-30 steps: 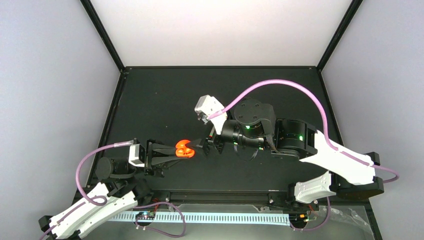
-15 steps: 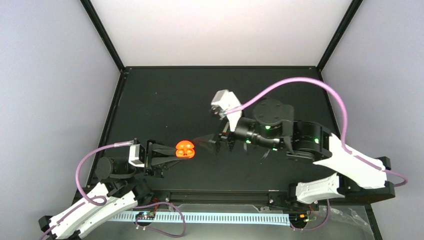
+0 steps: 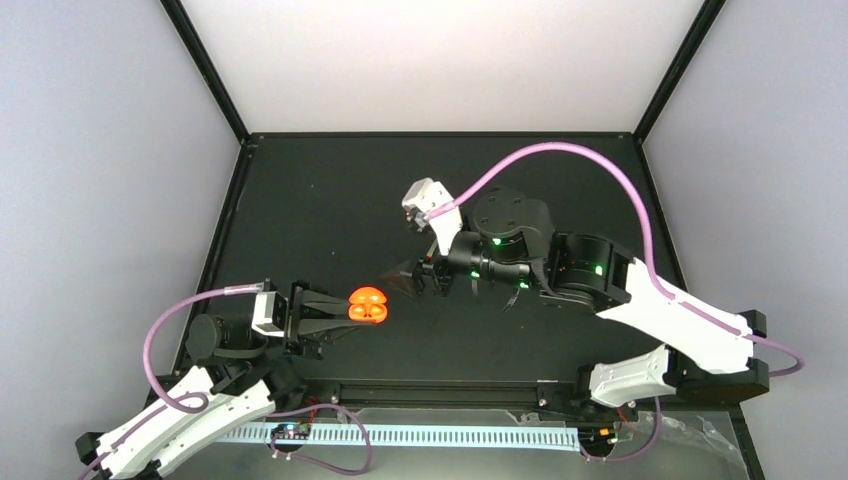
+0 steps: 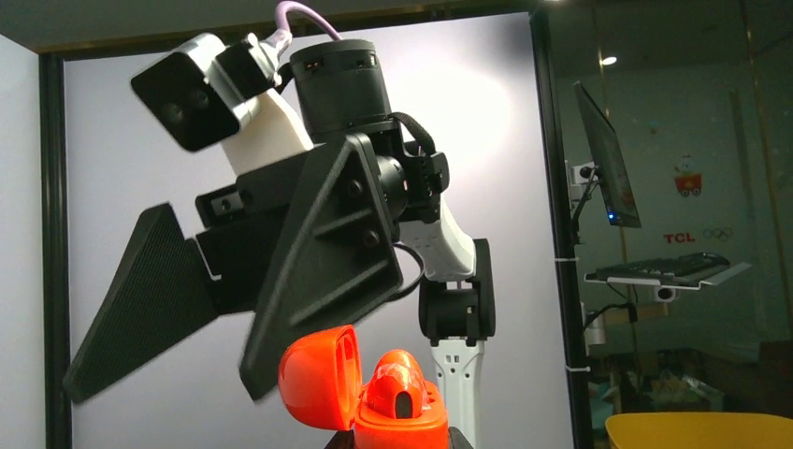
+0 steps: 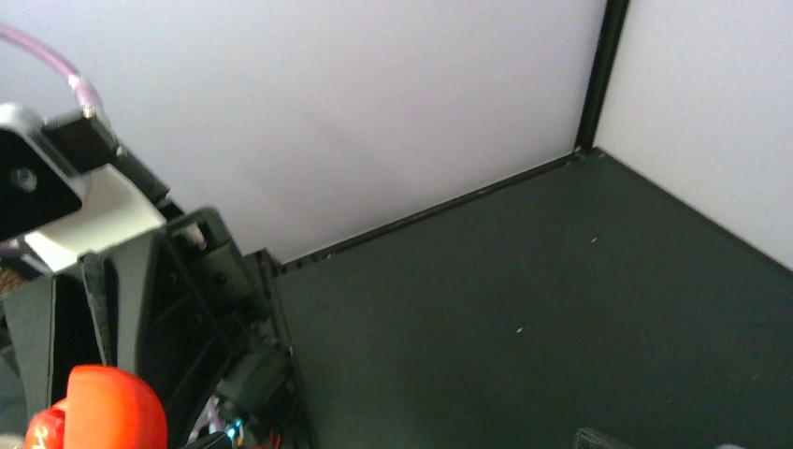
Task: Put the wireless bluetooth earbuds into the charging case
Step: Close the charging case.
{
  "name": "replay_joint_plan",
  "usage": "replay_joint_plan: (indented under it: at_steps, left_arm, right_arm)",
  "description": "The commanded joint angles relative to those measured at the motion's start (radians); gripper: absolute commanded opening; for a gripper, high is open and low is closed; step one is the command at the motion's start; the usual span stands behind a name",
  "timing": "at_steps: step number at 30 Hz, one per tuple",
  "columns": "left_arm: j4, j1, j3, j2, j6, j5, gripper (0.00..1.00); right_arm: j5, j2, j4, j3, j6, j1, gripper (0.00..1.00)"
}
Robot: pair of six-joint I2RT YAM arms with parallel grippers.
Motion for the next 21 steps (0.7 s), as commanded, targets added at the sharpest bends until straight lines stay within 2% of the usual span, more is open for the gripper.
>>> replay_joint_plan:
  at_steps: [1, 15, 17, 20, 21]
  left_arm:
    - [0.010, -0.005, 0.049, 0.019, -0.014, 0.024, 0.02]
    - [0.007, -0.005, 0.059, 0.050, -0.023, -0.019, 0.02]
    - [-0.010, -0.005, 0.062, 0.055, -0.023, -0.040, 0.02]
    - [-0.095, -0.005, 0.059, 0.062, -0.028, -0.155, 0.02]
    - [-0.169, -0.005, 0.052, 0.068, -0.026, -0.253, 0.02]
  right_arm:
    - [-0.119, 0.014, -0.047, 0.032, -0.008, -0.001, 0.94]
    - [-0.274, 0.000, -0.047, 0.030, -0.035, 0.001, 0.92]
    - [-0.217, -0.012, -0.047, 0.016, -0.025, 0.002, 0.92]
    - [0.072, -0.063, -0.013, -0.058, 0.011, -0.002, 0.95]
    - [0.145, -0.083, -0.005, -0.098, 0.039, -0.013, 0.96]
